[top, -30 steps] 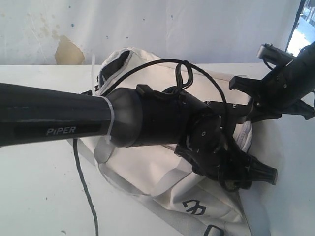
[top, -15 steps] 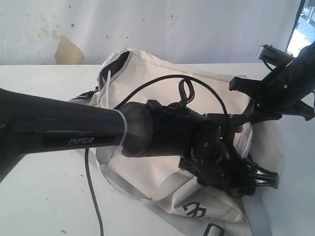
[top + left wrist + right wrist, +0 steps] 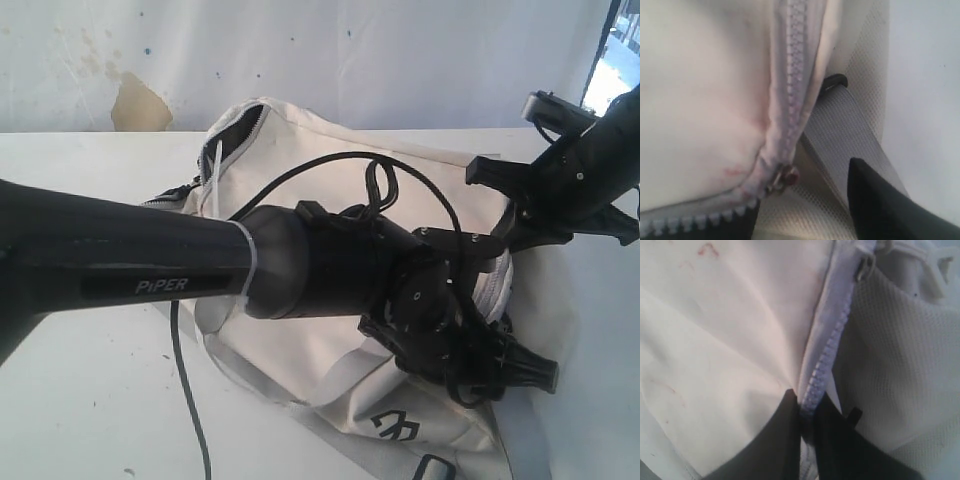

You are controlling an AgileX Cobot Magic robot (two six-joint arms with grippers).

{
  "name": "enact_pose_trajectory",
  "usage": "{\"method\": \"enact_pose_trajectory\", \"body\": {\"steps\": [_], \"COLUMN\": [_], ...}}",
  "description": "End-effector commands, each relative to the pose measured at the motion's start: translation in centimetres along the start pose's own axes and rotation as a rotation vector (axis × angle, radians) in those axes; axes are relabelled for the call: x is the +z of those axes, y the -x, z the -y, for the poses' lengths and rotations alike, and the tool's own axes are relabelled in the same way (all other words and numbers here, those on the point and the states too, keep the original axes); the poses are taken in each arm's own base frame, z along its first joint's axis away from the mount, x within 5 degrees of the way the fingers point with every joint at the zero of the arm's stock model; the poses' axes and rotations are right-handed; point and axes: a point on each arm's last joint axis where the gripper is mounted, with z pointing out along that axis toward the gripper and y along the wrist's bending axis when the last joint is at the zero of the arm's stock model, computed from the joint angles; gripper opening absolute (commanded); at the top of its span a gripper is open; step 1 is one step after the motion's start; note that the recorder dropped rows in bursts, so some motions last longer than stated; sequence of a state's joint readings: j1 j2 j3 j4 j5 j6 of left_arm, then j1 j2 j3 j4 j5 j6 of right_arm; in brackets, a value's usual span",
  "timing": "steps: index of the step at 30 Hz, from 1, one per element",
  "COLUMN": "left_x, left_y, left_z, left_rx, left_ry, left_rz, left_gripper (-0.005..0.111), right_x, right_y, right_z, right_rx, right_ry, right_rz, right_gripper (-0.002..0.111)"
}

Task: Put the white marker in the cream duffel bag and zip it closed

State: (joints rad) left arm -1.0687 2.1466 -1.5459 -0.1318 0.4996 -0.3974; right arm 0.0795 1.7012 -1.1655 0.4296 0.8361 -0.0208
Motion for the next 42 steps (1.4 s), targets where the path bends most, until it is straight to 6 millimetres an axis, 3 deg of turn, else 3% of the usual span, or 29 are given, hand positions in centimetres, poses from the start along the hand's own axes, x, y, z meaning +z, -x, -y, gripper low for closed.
{"method": "enact_pose_trajectory", "body": {"steps": [1,12,21,26,29,31,37,42], "left_x": [0.2,1.0,1.1,0.9,-0.1,-2.1,-5.6,-7.5], "left_y": [0.6,1.4,1.2,0.7,0.4,0.7,0.8,0.5], "left_z": [-0.3,0.0,-0.2,-0.5,-0.6,-0.2,0.1,0.2], "left_rx": [0.077,0.122,0.168,0.169,0.222,0.223,0.248,0.245], "left_ry": [0.018,-0.025,0.0,0.035,0.07,0.064,0.085,0.095], "left_rz": [0.065,0.177,0.166,0.093,0.021,0.013,-0.038,-0.096], "left_gripper": [0.056,0.055,0.002,0.0,0.0,0.0,0.0,0.0], "right_x": [0.1,0.1,0.1,0.1,0.1,0.1,0.1,0.1], "right_y": [-0.4,-0.5,-0.5,-0.6,-0.6,-0.5,-0.4,-0.3], "right_z": [0.1,0.1,0.1,0.1,0.1,0.1,0.3,0.4], "right_rx": [-0.003,-0.002,-0.003,-0.007,-0.017,-0.027,-0.052,-0.06], "right_ry": [-0.003,-0.002,-0.003,-0.002,-0.002,-0.002,-0.029,-0.038], "right_rz": [-0.034,-0.044,-0.052,-0.06,-0.056,-0.052,-0.033,-0.028], "right_gripper": [0.0,0.0,0.0,0.0,0.0,0.0,0.0,0.0]}}
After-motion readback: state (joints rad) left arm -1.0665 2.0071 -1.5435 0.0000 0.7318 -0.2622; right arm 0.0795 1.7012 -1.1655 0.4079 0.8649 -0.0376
